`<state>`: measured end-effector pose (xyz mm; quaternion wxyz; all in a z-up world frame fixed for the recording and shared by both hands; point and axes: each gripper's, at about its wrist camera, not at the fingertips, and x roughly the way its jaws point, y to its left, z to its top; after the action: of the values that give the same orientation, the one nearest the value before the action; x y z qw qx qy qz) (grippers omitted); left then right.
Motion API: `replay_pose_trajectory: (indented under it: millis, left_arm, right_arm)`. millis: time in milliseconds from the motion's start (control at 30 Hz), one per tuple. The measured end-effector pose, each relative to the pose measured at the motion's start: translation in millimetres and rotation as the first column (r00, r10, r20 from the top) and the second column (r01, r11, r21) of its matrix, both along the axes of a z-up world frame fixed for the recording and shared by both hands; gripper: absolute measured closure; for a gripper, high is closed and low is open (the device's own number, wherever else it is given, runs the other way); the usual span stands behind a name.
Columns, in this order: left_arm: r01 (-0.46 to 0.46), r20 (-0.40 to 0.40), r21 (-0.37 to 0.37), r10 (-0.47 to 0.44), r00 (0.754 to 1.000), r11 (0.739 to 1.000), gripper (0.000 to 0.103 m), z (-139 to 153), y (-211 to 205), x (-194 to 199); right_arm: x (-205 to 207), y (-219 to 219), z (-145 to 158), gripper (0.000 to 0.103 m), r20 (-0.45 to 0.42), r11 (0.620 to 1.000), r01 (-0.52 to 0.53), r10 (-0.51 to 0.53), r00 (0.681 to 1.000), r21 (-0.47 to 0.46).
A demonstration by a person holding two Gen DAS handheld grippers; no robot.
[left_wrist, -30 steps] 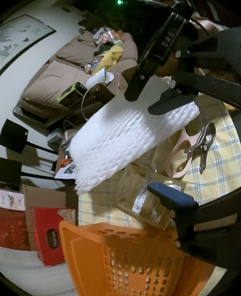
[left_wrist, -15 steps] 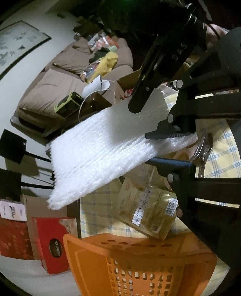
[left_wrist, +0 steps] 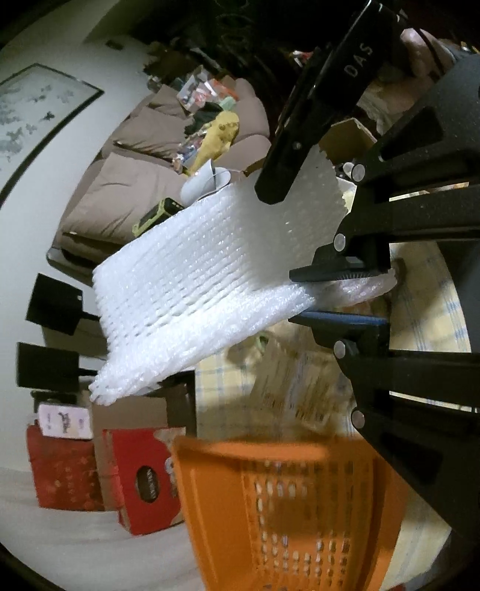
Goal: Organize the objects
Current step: 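Carry the foam sleeve into the orange basket and open the right gripper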
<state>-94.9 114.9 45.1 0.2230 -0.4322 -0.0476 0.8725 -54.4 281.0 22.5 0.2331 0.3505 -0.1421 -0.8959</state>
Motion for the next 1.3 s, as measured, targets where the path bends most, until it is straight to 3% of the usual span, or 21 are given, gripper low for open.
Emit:
replay_pose_trajectory:
  millis: [200,533,933,1300]
  left_arm:
    - [-0.026,-0.029,-0.007,0.026,0.999,1.0,0.089,19,-37,8]
    - [-0.128,-0.076,-0.098,0.121,0.99,0.987,0.09,29,-110,10]
    - [-0.234,-0.044,-0.233,0.23,0.972,0.944,0.09,12,-210,-27]
    - [-0.272,0.032,-0.35,0.302,0.953,0.896,0.09,-35,-279,-52]
  right_arm:
    - [8,-40,13,0.09,-0.016,0.998,-0.06,0.06,0.998,-0.013]
    - [-13,-127,8,0.09,0.028,0.988,-0.142,0.143,0.989,-0.053]
    - [-56,-237,-24,0.09,0.145,0.973,-0.204,0.219,0.965,-0.112]
    - [-77,-324,-65,0.09,0.265,0.967,-0.238,0.255,0.93,-0.093]
